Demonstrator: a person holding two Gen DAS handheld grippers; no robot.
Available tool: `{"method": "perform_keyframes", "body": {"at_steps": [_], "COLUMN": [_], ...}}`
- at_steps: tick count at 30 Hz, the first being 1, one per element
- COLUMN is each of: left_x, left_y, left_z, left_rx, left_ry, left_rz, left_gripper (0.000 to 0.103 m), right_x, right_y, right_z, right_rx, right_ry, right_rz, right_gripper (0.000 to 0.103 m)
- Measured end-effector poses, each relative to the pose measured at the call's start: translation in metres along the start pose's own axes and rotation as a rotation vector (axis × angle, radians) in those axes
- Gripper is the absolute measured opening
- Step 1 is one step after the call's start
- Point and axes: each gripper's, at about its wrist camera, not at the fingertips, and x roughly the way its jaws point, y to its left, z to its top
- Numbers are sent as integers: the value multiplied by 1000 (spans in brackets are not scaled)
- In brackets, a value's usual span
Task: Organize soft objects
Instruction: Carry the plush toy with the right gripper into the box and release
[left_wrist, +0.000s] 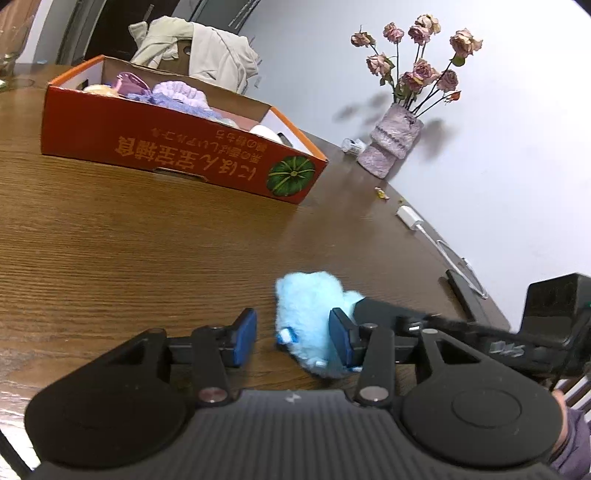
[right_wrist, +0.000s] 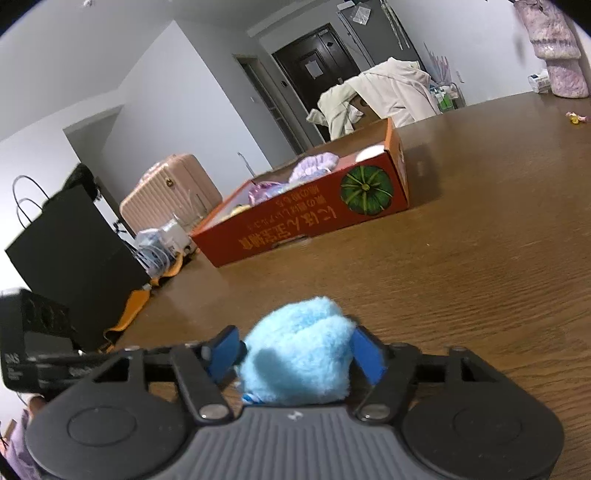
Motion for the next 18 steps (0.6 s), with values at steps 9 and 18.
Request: {"method": "perform_keyframes", "body": {"at_steps": [9,18], "left_x": [11,34], "left_y": [-5,-23], "left_z": [10,131], "left_rx": [-32,113], "left_ry": [-14,-141], "left_rz": [-28,-41], "left_gripper": [39,37], "right_x": [5,27], "right_y": [-2,11], "right_z": [7,131], "right_rx": [12,-189], "right_ry": [-18,-173], "right_rz": [-6,-30], "right_gripper": [30,30]}}
